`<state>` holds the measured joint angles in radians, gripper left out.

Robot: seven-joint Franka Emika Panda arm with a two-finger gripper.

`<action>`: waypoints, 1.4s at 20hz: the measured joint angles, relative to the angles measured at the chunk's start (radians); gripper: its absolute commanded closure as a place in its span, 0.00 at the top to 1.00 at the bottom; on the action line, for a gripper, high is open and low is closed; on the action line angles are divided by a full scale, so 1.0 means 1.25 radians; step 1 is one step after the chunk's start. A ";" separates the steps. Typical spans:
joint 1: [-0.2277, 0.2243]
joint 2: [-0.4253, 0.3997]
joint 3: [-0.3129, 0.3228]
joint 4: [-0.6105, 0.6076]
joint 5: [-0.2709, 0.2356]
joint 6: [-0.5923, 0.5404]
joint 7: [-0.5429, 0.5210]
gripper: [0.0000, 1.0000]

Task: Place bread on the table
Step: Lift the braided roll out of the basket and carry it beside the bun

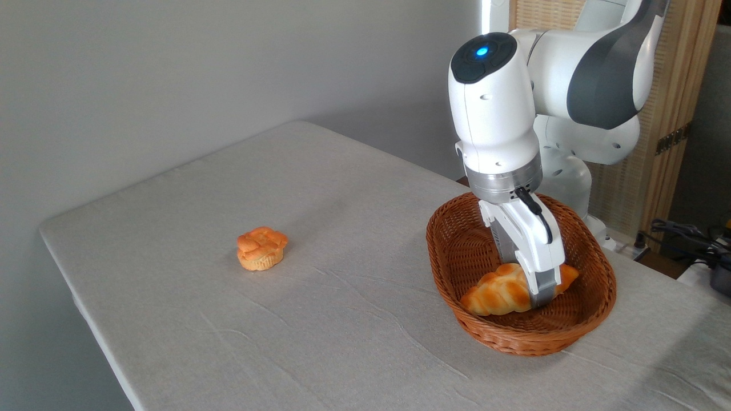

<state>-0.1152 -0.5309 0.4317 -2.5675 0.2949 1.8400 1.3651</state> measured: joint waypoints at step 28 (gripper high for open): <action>-0.283 0.282 -0.033 0.396 -0.288 0.063 -0.368 0.80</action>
<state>-0.4689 -0.1787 0.3898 -2.0724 -0.0655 1.9183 0.9056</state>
